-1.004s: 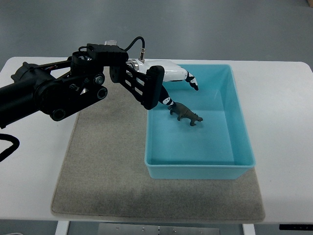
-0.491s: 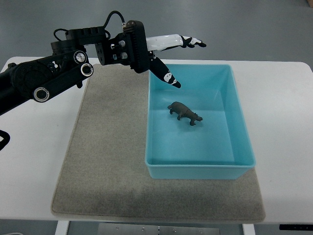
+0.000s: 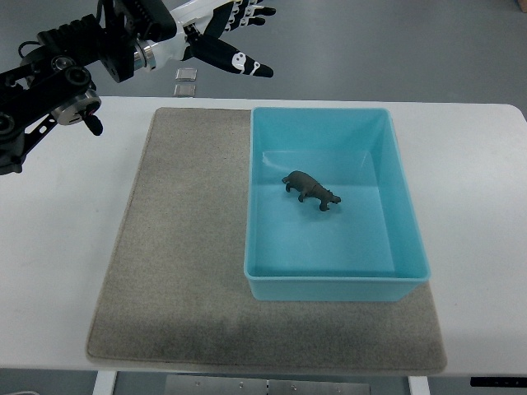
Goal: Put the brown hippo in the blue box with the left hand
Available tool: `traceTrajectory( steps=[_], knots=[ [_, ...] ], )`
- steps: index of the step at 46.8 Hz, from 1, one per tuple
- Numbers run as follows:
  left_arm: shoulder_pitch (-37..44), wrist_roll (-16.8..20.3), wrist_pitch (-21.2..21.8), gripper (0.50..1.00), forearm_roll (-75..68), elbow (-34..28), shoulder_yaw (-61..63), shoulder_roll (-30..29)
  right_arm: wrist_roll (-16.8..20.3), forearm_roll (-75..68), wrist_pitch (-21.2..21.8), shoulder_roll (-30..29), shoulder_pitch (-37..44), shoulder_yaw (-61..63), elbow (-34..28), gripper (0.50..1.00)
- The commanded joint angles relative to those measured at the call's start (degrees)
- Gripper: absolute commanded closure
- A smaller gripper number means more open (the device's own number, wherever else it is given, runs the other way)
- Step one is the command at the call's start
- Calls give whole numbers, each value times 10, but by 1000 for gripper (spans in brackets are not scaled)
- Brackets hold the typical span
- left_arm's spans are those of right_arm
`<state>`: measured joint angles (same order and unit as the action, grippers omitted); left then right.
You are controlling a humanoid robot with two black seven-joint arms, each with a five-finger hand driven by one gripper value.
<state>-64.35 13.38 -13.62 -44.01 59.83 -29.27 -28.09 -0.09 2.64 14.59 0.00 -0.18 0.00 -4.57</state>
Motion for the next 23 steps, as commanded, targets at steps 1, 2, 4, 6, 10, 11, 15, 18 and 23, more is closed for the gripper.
traceTrajectory(
  steps=[1, 2, 4, 6, 10, 11, 15, 18, 23],
  knots=[
    [10, -1, -15, 504, 55, -2, 3, -15, 0, 0, 0, 0, 0, 0, 0, 564],
    [12, -1, -22, 504, 69, -5, 3, -19, 0, 0, 0, 0, 0, 0, 0, 564],
    [17, -1, -36, 504, 95, -9, 4, -28, 0, 0, 0, 0, 0, 0, 0, 564],
    [21, -1, -49, 504, 118, -13, 4, -36, 0, 0, 0, 0, 0, 0, 0, 564],
    [28, -4, -72, 504, 160, -23, 4, -52, 0, 0, 0, 0, 0, 0, 0, 564],
    [30, -6, -78, 504, 169, -28, 4, -54, 0, 0, 0, 0, 0, 0, 0, 564],
    [41, -20, -99, 504, 220, -44, 4, -55, 0, 0, 0, 0, 0, 0, 0, 564],
    [47, -39, -110, 504, 263, -55, 3, -55, 0, 0, 0, 0, 0, 0, 0, 564],
    [61, -75, -123, 501, 337, -67, 3, -61, 0, 0, 0, 0, 0, 0, 0, 564]
  ],
)
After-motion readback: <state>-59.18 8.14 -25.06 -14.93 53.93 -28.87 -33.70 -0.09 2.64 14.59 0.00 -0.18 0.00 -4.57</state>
